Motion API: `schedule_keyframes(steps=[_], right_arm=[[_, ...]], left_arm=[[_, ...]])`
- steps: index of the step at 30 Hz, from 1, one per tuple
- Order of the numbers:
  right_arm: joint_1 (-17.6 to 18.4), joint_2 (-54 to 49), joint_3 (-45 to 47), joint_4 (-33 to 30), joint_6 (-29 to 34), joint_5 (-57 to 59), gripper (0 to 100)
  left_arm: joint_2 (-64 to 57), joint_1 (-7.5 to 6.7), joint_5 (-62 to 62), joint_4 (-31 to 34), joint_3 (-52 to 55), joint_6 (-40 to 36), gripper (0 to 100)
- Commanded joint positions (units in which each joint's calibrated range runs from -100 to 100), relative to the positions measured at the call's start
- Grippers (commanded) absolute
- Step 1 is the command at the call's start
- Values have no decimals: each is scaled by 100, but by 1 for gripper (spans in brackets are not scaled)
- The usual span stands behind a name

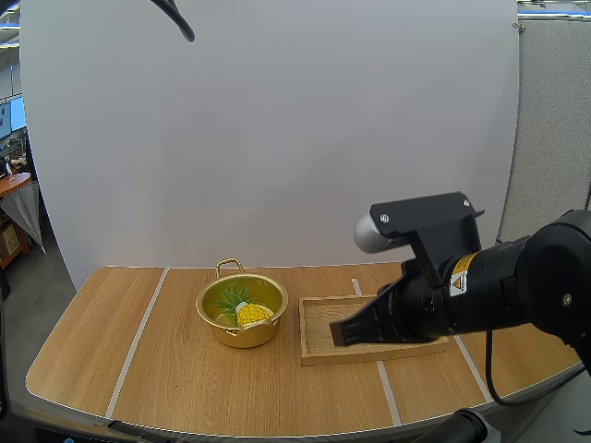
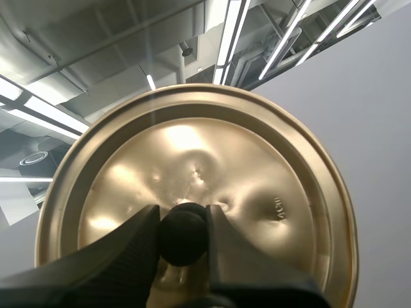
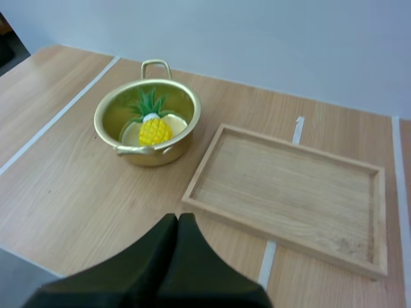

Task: Open the pot, put the pineapple inside, and close it

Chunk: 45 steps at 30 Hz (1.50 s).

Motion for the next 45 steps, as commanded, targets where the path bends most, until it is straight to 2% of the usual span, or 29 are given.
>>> schedule_keyframes(steps=[1, 7, 14, 20, 26, 40, 43, 45], right_arm=[[-24, -56, 5, -112, -44, -642, 0], [-24, -56, 5, -48, -44, -658, 0], [-24, -285, 5, -48, -86, -657, 0], [-24, -596, 5, -48, -86, -645, 0], [-24, -595, 130, 6, -86, -582, 0], [-24, -595, 260, 6, -86, -526, 0], [-24, -595, 260, 6, -86, -526, 0], [-24, -595, 260, 6, -110, -510, 0]], left_arm=[[-25, -22, -197, 7, -30, -66, 0], [-25, -22, -99, -4, -30, -66, 0], [-164, -22, 2610, 15, -30, -48, 0], [-147, -22, 4306, 4, 57, -81, 0], [-147, -22, 4306, -34, 562, 5, 0], [-147, -22, 4306, -52, 3007, 189, 0], [-147, -22, 4192, -52, 4014, 347, 0], [-147, -22, 3344, -61, 4862, 426, 0]])
